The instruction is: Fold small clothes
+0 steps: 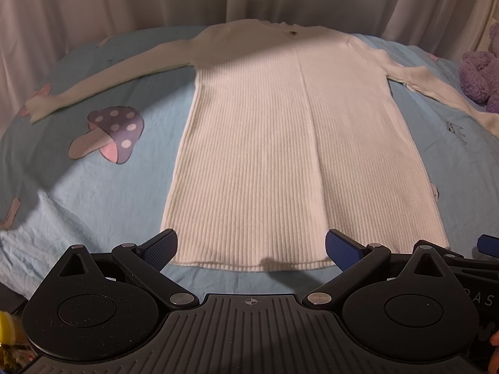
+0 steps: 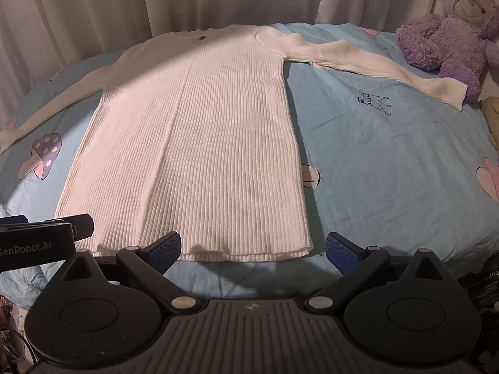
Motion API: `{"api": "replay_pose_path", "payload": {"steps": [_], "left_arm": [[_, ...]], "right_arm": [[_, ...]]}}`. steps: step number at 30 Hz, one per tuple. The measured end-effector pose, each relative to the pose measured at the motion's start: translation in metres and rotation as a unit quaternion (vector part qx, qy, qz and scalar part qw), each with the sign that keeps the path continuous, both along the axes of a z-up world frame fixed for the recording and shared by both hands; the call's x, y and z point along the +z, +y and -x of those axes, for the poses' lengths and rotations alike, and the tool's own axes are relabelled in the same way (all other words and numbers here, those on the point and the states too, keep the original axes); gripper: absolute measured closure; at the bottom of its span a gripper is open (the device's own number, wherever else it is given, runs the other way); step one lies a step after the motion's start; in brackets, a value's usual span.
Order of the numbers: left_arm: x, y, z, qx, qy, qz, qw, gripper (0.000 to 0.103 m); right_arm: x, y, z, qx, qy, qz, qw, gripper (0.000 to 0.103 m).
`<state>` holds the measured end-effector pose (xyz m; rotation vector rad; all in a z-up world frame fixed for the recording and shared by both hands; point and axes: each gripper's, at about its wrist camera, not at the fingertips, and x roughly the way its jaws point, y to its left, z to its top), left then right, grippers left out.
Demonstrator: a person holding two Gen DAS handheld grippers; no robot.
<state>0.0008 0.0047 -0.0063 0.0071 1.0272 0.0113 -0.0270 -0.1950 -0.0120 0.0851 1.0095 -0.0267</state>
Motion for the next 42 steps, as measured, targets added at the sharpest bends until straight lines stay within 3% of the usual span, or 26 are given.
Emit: {"api": "replay_pose_path", "payload": {"steps": [28,35,39,42], "left_arm": [[-0.002,0.000,-0.005,0.004,0.013,0.000,0.9999,0.000],[-0.006,0.001,-0.011,0.004,0.022,0.005,0.9997,0.000],[-0.010,0.005,-0.020,0.004,0.025,0.031,0.9992,0.000],[-0.012,0.011,-0.029,0.011,0.013,0.069,0.9975,0.000]], "right_arm": [[-0.007,0.000,-0.002,0.003,0.003,-0.012,1.000,0.004],[-0.010,-0.005,-0.007,0.009,0.003,-0.043,0.999,0.004],[-0.010,-0.026,-0.013,0.012,-0.039,-0.119,0.992,0.004],[-0.006,-0.059,-0.018,-0.013,-0.146,-0.156,0.977,0.004]]}}
